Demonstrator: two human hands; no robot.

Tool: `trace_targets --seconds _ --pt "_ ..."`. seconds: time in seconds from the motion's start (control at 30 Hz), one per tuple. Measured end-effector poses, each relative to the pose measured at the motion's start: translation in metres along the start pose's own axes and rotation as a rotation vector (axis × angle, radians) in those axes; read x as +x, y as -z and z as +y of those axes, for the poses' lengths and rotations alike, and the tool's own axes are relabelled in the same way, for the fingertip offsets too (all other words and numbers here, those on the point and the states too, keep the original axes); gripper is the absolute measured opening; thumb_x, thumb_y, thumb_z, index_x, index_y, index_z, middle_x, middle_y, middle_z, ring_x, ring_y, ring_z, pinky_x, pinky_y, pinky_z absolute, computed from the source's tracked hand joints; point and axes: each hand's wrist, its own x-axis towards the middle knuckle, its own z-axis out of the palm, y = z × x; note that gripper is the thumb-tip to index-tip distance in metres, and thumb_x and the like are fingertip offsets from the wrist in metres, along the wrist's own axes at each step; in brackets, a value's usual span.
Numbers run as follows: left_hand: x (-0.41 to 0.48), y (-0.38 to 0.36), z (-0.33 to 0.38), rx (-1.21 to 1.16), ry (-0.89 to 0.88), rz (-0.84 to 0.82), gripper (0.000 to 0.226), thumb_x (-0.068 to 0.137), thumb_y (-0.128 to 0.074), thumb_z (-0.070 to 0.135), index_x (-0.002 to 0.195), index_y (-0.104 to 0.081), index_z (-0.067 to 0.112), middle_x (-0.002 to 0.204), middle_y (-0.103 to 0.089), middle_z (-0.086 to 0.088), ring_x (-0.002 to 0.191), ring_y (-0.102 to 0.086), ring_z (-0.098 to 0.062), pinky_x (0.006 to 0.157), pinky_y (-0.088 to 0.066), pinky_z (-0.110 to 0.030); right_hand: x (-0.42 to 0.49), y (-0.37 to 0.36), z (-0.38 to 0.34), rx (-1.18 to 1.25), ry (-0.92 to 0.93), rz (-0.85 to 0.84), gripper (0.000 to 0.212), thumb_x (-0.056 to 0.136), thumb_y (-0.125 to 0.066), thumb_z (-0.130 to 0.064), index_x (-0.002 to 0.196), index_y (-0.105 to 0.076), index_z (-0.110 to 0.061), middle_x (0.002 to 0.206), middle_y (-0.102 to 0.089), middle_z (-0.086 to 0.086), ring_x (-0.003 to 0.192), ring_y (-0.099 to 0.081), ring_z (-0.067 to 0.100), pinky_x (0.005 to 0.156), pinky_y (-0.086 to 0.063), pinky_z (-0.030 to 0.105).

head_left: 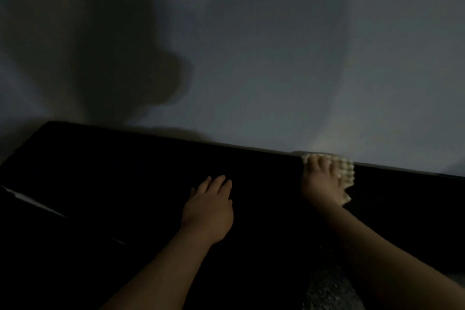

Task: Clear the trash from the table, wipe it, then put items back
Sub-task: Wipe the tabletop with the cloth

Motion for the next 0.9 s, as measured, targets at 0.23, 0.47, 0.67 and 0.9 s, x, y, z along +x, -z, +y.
trace_targets --seconds 0.23,0.47,0.67,0.9 --pt "-0.029 -0.006 0.002 0.004 0.024 -0.022 0.049 0.103 -0.023 0.027 0.152 -0.014 0.023 0.16 -0.004 0.007 0.147 -0.002 -0.017 0.12 -0.012 -0.036 -0.078 -0.018 -0.021 -0.212 0.822 -0.095 0.053 0.09 -0.024 -0.035 0.137 -0.046 -0.023 0.147 -0.041 0.003 0.134 -0.041 0.027 0.105 -0.036 0.04" --pt "-0.098 -0.034 0.006 0.022 -0.001 -0.059 0.051 0.104 -0.023 0.025 0.153 -0.007 0.022 0.16 0.002 0.007 0.147 0.001 -0.016 0.12 -0.01 -0.038 -0.134 -0.014 0.043 -0.098 0.38 -0.052 0.049 0.097 -0.024 -0.025 0.145 -0.03 -0.026 0.156 -0.023 0.006 0.14 -0.029 0.03 0.107 -0.03 0.042" --pt "-0.14 -0.054 0.016 0.087 0.067 -0.035 0.05 0.104 -0.023 0.026 0.152 -0.011 0.025 0.16 0.0 0.008 0.146 -0.006 -0.018 0.118 -0.015 -0.037 -0.21 -0.017 0.049 -0.163 0.947 -0.156 0.054 0.078 -0.036 -0.038 0.128 -0.053 -0.027 0.131 -0.056 -0.01 0.115 -0.061 0.014 0.089 -0.05 0.032" --pt "-0.166 -0.057 -0.011 0.062 0.071 -0.04 0.051 0.104 -0.023 0.032 0.152 -0.008 0.026 0.16 0.002 0.007 0.147 0.0 -0.017 0.12 -0.009 -0.039 -0.202 -0.018 0.052 -0.069 0.473 -0.155 0.054 0.095 -0.013 -0.029 0.149 -0.022 -0.028 0.159 -0.015 0.003 0.145 -0.017 0.025 0.114 -0.019 0.044"
